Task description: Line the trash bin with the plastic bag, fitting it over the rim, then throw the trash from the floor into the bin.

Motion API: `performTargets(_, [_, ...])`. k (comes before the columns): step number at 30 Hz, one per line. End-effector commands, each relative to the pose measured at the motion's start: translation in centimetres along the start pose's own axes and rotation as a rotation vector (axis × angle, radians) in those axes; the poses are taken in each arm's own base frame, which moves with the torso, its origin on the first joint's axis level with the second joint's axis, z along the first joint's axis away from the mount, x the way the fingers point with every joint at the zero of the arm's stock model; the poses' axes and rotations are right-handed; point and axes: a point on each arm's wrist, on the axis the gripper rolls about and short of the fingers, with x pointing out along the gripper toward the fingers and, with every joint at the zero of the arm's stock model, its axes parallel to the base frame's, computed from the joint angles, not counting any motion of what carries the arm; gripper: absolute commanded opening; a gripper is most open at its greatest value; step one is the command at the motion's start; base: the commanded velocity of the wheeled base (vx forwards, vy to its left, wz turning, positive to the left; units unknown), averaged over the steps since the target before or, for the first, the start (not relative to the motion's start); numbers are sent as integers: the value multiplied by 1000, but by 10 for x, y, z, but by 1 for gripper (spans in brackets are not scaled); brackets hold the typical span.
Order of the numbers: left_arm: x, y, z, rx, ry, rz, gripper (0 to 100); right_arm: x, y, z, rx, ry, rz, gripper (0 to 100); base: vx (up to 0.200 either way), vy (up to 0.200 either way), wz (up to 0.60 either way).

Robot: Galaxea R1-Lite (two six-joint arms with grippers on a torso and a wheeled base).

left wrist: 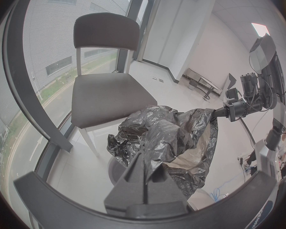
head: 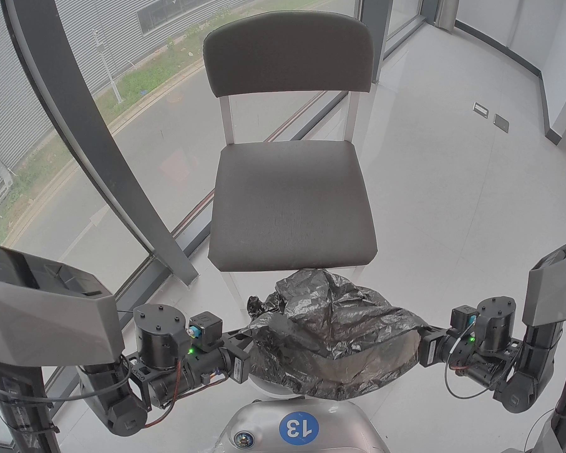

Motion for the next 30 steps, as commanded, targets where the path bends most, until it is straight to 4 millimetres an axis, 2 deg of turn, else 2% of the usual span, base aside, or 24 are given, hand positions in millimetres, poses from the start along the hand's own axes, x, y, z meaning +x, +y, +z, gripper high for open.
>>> performTargets(1, [20, 16, -11, -17, -25, 44, 0, 13, -23, 20, 25, -94, -51, 0, 0, 0, 0])
performTargets(8, [22, 32, -9, -84, -62, 109, 0, 16, -34, 47, 36, -219, -83, 0, 0, 0, 0])
performTargets(13, [16, 45, 3, -112, -110, 168, 0, 5, -32, 65, 38, -298, -73, 0, 0, 0, 0])
performTargets(15, [13, 47, 4, -114, -112, 174, 0, 3, -31, 65, 37, -302, -68, 0, 0, 0, 0])
performTargets(19, [9, 42, -8, -113, -53, 160, 0, 3, -25, 50, 27, -229, -52, 0, 0, 0, 0])
performTargets(20, [7, 34, -19, -106, -2, 140, 0, 6, -20, 35, 17, -163, -38, 0, 0, 0, 0])
performTargets(23, [6, 20, -34, -95, 69, 107, 0, 11, -8, 9, -11, -47, -5, 0, 0, 0, 0])
performTargets(24, [6, 20, -34, -95, 69, 107, 0, 11, -8, 9, -11, -47, -5, 0, 0, 0, 0])
performTargets(27, [3, 12, -38, -87, 96, 92, 0, 18, 9, -13, -47, 43, 43, 0, 0, 0, 0])
performTargets(30, [-4, 11, -42, -86, 122, 94, 0, 18, 25, -24, -58, 79, 91, 0, 0, 0, 0])
